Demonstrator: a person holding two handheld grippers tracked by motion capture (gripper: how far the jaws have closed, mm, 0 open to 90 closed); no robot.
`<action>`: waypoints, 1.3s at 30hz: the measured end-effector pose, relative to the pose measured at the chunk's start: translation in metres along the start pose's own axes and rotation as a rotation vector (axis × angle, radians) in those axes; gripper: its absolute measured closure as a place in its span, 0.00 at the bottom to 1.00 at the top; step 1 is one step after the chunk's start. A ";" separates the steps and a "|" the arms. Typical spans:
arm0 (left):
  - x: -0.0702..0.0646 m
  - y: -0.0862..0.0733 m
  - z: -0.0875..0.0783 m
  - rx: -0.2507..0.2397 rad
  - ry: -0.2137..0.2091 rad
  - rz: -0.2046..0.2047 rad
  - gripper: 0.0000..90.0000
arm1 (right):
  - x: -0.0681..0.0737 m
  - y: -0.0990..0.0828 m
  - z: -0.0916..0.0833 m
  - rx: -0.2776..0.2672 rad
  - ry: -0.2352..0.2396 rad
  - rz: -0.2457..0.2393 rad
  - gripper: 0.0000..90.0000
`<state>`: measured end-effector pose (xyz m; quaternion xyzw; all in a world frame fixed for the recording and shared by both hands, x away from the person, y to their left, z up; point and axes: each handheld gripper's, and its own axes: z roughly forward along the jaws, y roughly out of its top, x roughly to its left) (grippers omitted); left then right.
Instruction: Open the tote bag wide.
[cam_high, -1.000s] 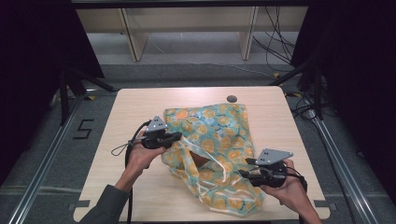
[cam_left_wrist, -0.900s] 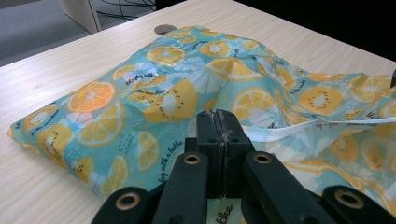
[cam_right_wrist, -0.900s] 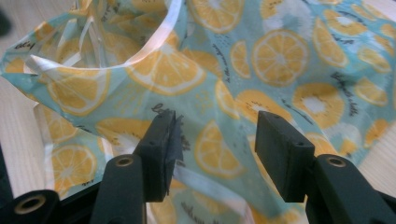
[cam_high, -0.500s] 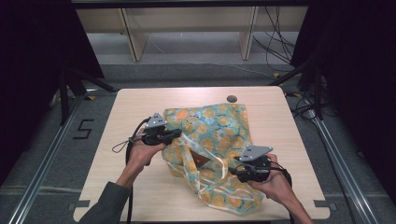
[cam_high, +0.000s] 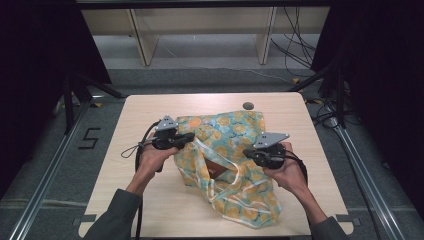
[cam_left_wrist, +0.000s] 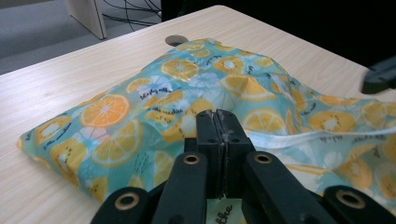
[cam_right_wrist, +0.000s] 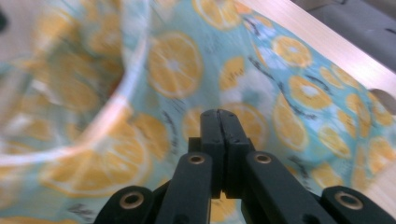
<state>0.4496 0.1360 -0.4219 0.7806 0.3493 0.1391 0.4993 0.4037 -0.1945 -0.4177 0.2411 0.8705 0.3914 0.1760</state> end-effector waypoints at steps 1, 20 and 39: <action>0.001 0.001 0.003 0.004 0.007 -0.010 0.98 | 0.000 0.001 -0.002 -0.004 0.035 0.035 0.95; 0.005 0.012 0.015 -0.003 -0.005 -0.018 0.98 | 0.029 0.011 0.011 0.030 0.194 0.139 0.60; 0.014 -0.001 0.022 0.039 -0.029 -0.050 0.95 | -0.028 0.002 0.034 0.053 0.016 0.176 1.00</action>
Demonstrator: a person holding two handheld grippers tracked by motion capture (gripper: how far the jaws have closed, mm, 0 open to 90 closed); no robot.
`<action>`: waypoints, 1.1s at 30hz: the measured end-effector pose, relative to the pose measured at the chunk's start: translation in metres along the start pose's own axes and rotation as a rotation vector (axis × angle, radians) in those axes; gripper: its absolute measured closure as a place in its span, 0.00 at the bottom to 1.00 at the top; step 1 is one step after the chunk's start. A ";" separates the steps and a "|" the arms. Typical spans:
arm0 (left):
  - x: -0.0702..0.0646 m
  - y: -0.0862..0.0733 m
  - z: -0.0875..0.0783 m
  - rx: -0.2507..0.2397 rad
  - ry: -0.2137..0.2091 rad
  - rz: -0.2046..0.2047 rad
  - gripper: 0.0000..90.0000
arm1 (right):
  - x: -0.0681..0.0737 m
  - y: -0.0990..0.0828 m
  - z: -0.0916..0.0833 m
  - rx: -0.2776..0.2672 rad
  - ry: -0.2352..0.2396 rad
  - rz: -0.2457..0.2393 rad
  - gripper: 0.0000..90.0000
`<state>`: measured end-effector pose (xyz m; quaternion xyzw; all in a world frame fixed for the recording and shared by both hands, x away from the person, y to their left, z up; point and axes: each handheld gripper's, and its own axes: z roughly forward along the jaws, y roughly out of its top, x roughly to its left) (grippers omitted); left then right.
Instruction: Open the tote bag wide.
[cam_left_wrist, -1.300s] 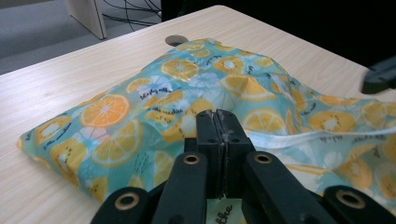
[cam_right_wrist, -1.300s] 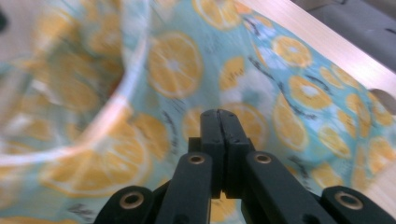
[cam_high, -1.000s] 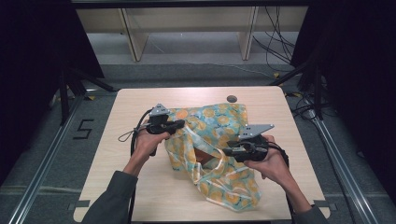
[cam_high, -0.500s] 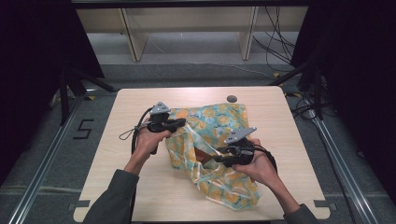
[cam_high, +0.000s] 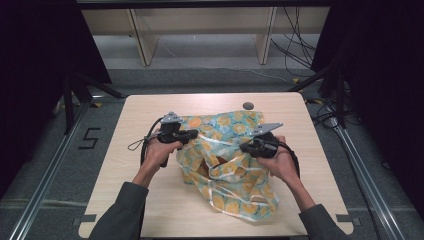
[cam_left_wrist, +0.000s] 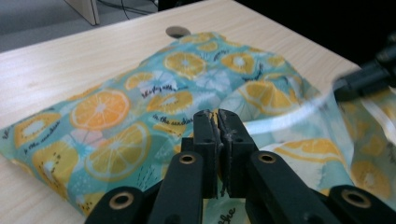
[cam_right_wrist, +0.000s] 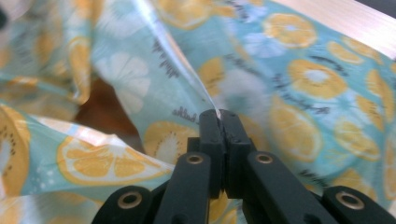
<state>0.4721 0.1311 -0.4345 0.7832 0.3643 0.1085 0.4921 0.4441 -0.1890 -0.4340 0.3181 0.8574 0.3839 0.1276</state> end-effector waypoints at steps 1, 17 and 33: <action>0.000 -0.002 0.001 0.007 0.000 -0.005 0.94 | -0.006 0.000 0.003 -0.016 -0.005 0.017 1.00; -0.045 0.008 -0.053 -0.013 -0.046 0.163 0.77 | -0.044 -0.006 0.019 0.007 -0.011 0.129 1.00; -0.100 -0.029 0.009 0.169 0.039 0.288 0.48 | -0.042 -0.003 0.017 -0.006 -0.001 0.124 0.99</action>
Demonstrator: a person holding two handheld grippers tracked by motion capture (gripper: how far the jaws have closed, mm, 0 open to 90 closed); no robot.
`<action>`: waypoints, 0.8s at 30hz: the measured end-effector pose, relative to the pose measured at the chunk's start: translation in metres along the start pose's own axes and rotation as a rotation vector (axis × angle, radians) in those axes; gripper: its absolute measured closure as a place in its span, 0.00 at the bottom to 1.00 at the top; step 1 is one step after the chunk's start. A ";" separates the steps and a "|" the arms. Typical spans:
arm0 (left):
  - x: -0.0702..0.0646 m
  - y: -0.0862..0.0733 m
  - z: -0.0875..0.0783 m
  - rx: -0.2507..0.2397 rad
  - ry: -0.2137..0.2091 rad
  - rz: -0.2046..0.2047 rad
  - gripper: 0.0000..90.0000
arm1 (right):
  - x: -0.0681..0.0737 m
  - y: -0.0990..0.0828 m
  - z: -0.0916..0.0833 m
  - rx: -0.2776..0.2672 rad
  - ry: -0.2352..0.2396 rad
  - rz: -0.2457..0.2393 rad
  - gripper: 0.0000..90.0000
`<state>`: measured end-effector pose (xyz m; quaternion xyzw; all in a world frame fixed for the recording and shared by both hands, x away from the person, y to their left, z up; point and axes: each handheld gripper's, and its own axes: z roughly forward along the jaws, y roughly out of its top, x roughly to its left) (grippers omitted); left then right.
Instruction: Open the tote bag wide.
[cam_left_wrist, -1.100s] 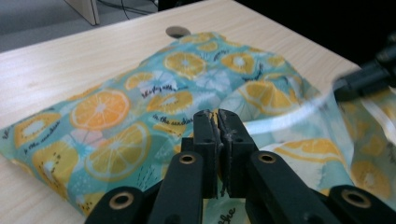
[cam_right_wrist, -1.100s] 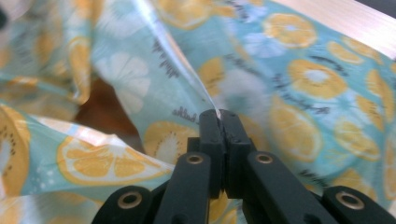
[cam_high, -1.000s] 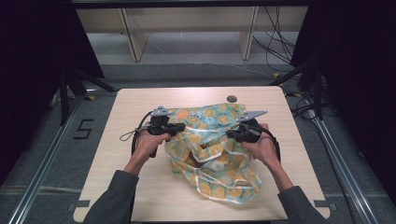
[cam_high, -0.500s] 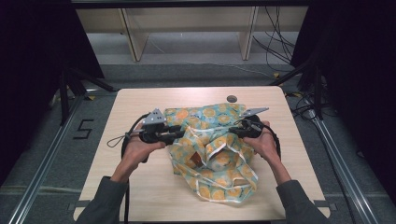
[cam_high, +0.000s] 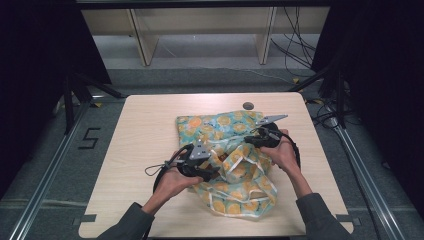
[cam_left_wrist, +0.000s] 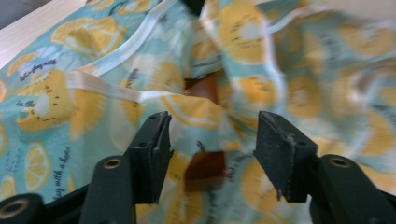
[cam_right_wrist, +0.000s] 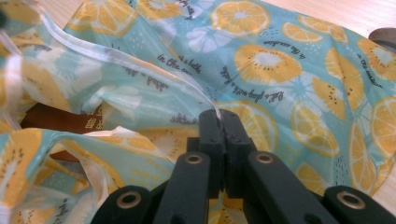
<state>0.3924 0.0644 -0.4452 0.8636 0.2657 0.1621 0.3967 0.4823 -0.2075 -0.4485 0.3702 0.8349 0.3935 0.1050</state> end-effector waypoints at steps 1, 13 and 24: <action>0.002 -0.001 0.005 0.011 0.015 -0.005 0.48 | -0.001 0.000 0.000 0.004 -0.004 -0.012 0.99; 0.021 0.000 0.011 -0.045 0.055 -0.012 0.99 | 0.002 0.000 -0.006 -0.018 0.019 0.014 0.90; 0.072 0.040 0.004 -0.153 0.091 -0.137 0.99 | 0.034 0.009 -0.079 -0.121 0.072 -0.070 0.86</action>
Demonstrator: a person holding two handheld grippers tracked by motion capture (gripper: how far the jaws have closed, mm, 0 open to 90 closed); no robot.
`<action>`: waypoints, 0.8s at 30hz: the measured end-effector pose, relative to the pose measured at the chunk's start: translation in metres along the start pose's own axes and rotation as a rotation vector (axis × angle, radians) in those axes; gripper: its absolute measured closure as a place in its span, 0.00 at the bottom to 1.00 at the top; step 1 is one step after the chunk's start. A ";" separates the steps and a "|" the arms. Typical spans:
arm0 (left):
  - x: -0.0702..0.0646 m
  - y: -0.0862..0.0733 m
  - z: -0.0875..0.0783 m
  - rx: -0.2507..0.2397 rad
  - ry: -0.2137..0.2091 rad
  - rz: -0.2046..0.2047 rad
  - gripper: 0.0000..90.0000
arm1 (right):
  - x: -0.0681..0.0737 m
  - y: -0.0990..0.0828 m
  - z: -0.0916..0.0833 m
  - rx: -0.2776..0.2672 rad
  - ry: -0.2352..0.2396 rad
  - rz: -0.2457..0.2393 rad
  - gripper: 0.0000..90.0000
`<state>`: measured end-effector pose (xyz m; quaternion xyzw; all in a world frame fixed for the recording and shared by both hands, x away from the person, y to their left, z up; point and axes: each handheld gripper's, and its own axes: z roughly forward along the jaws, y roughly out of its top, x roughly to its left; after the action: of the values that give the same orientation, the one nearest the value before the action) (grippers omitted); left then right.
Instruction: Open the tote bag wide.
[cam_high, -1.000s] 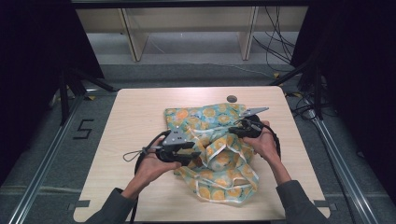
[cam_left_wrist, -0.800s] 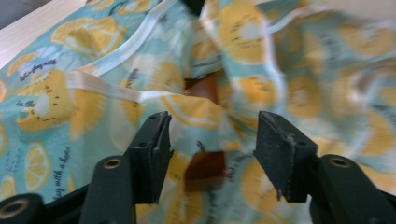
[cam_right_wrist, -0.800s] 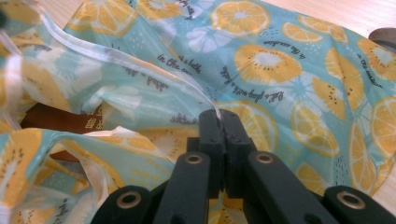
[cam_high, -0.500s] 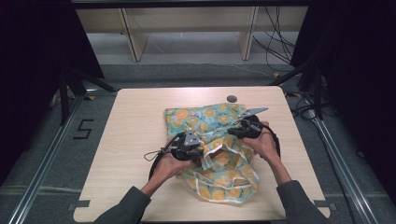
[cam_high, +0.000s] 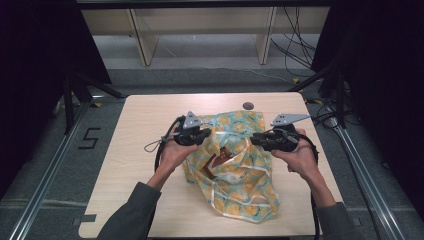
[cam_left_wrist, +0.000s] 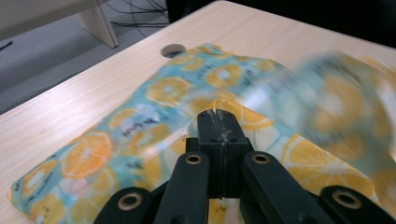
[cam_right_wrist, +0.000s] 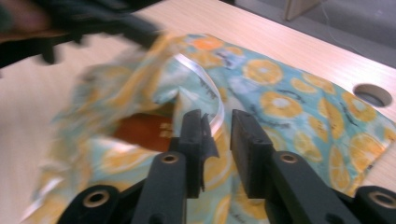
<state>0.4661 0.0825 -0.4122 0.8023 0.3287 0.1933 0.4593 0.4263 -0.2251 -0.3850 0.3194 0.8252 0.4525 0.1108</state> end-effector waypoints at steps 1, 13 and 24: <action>0.006 0.002 0.003 0.010 0.001 -0.019 0.99 | 0.006 -0.001 -0.004 0.001 0.020 -0.011 0.88; 0.049 -0.005 0.025 0.076 0.032 -0.162 0.99 | 0.062 -0.035 0.033 0.282 0.166 -0.210 1.00; 0.062 -0.028 0.021 0.110 0.025 -0.205 0.99 | 0.011 -0.002 0.076 0.201 -0.178 -0.191 1.00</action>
<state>0.5135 0.1234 -0.4464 0.7859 0.4249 0.1371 0.4278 0.4532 -0.1680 -0.4280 0.2877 0.8798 0.3250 0.1935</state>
